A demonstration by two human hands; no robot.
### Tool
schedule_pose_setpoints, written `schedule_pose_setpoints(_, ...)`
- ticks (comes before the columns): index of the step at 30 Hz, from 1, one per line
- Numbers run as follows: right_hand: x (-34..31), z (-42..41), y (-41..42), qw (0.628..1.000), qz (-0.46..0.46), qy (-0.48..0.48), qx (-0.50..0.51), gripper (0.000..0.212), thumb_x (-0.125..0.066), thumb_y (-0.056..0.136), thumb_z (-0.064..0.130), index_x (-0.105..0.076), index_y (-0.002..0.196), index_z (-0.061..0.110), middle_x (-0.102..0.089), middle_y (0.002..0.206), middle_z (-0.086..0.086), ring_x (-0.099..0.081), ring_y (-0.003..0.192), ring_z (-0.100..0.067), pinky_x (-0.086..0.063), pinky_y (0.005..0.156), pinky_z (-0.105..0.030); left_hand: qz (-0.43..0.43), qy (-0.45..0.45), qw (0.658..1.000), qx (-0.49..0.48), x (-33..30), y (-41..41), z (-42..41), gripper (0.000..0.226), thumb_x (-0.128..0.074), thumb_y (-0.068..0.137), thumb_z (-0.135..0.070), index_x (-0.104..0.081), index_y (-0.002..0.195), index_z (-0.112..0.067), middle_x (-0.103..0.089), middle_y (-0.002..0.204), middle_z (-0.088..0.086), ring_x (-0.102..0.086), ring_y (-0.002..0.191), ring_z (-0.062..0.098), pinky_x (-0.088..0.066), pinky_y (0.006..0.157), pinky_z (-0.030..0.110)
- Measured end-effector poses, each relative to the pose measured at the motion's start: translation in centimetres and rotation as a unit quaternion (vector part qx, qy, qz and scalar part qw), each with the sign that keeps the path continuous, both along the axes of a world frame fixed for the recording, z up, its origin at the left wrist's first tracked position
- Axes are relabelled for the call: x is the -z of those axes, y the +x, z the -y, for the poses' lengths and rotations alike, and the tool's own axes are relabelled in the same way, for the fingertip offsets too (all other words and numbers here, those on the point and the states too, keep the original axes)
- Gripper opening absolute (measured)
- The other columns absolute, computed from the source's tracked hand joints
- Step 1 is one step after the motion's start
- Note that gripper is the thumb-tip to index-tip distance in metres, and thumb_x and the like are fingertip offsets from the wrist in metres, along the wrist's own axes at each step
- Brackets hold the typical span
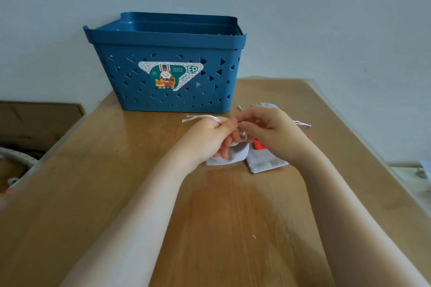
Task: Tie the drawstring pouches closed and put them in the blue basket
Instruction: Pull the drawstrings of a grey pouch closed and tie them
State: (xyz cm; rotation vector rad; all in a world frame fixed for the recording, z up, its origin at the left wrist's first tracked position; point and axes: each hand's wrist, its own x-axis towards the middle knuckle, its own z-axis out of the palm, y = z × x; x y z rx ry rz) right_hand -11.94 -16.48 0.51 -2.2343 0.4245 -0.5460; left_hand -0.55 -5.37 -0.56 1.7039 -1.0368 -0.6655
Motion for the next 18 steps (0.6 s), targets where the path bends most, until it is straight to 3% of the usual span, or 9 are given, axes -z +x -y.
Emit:
schedule_pose_setpoints(4,-0.1,0.4,-0.3,0.999,0.004,-0.015,0.028,0.012,-0.061,0.089,0.017,-0.065,0.077,0.019,-0.062,0.065,0.003,-0.056,0.057,-0.012,-0.052,0.065,-0.034,-0.052,-0.015,0.999,-0.003,-0.3,0.1,-0.2,0.034,-0.042,0.1,-0.024,-0.065,0.082,-0.007,-0.042,0.058,0.003,-0.031,0.036,0.003,-0.024,0.037,0.012)
schedule_pose_setpoints(6,-0.4,0.4,-0.5,0.999,0.02,-0.013,0.035,0.017,-0.063,0.087,0.018,-0.063,0.07,0.021,-0.061,0.066,-0.004,-0.056,0.06,-0.023,-0.051,0.065,-0.036,-0.064,-0.022,0.998,-0.008,-0.3,0.2,-0.3,0.034,-0.043,0.1,-0.025,-0.067,0.08,-0.009,-0.044,0.059,0.002,-0.028,0.035,0.003,-0.022,0.037,0.012)
schedule_pose_setpoints(8,-0.8,0.4,-0.7,1.0,0.017,-0.005,0.019,0.017,-0.063,0.086,0.02,-0.062,0.069,0.019,-0.062,0.07,-0.012,-0.055,0.063,-0.03,-0.05,0.064,-0.037,-0.08,-0.039,0.996,-0.014,-0.2,0.3,-0.2,0.031,-0.045,0.099,-0.024,-0.069,0.09,-0.006,-0.045,0.061,0.002,-0.025,0.037,0.006,-0.02,0.039,0.015)
schedule_pose_setpoints(12,-1.0,-0.3,-0.8,0.997,-0.054,0.007,-0.046,0.02,-0.061,0.088,0.018,-0.064,0.069,0.021,-0.062,0.068,-0.002,-0.052,0.061,-0.006,-0.049,0.067,-0.026,-0.073,-0.052,0.996,-0.014,0.1,0.3,-0.3,0.024,-0.046,0.098,-0.017,-0.067,0.096,-0.005,-0.046,0.061,0.0,-0.029,0.039,0.008,-0.021,0.039,0.015)
schedule_pose_setpoints(15,-0.4,-0.2,-0.3,0.999,-0.037,-0.006,-0.002,0.028,-0.055,0.092,0.027,-0.063,0.066,0.023,-0.05,0.055,0.009,-0.042,0.054,-0.007,-0.04,0.061,-0.025,-0.066,-0.043,0.997,-0.017,0.2,0.4,-0.4,0.023,-0.046,0.098,-0.015,-0.062,0.081,-0.011,-0.047,0.056,-0.005,-0.039,0.039,0.006,-0.029,0.041,0.015)
schedule_pose_setpoints(18,0.1,0.1,0.4,0.998,0.019,0.011,0.064,0.018,-0.048,0.094,0.012,-0.065,0.094,0.019,-0.056,0.067,0.021,-0.049,0.057,0.002,-0.044,0.064,-0.017,-0.097,-0.04,0.994,0.014,0.1,0.8,-0.5,0.021,-0.048,0.097,-0.014,-0.059,0.08,-0.008,-0.053,0.056,-0.006,-0.046,0.043,0.007,-0.031,0.043,0.017)
